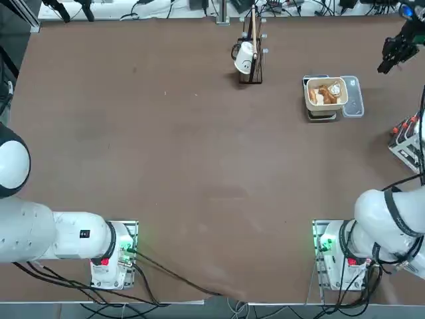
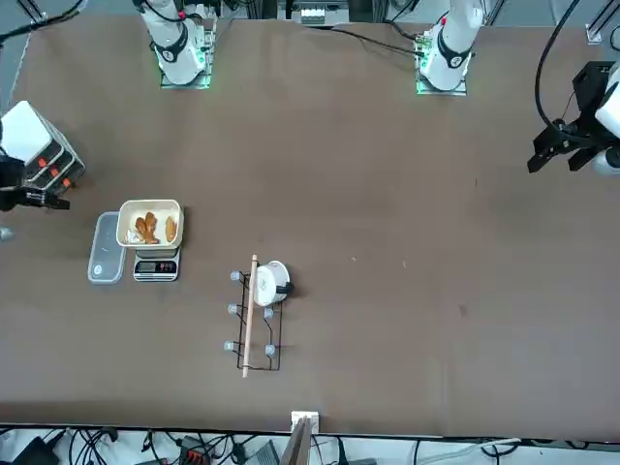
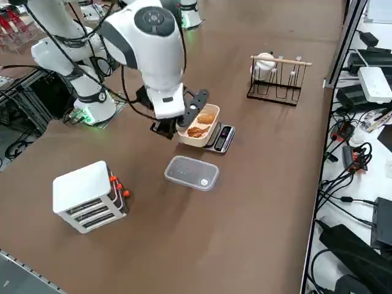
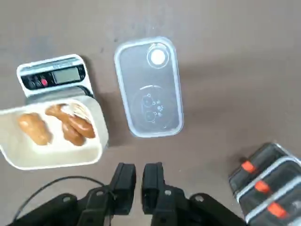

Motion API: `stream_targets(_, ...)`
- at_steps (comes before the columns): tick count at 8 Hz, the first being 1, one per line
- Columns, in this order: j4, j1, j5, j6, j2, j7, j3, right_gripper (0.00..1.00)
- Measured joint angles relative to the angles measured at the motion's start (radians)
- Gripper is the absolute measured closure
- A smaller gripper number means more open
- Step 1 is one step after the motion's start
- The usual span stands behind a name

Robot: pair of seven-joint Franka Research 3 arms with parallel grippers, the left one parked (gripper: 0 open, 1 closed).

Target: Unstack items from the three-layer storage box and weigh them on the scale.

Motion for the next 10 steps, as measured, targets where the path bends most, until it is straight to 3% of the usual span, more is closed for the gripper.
stream_targets(4,0.152,0.036,-0.001,-0.137,-0.024,0.029,0.002,0.04)
stream_targets(8,0.3,0.137,0.002,-0.32,-0.103,0.137,-0.007,0.0)
stream_targets(10,0.319,0.338,0.033,-0.335,-0.138,0.181,-0.129,0.0)
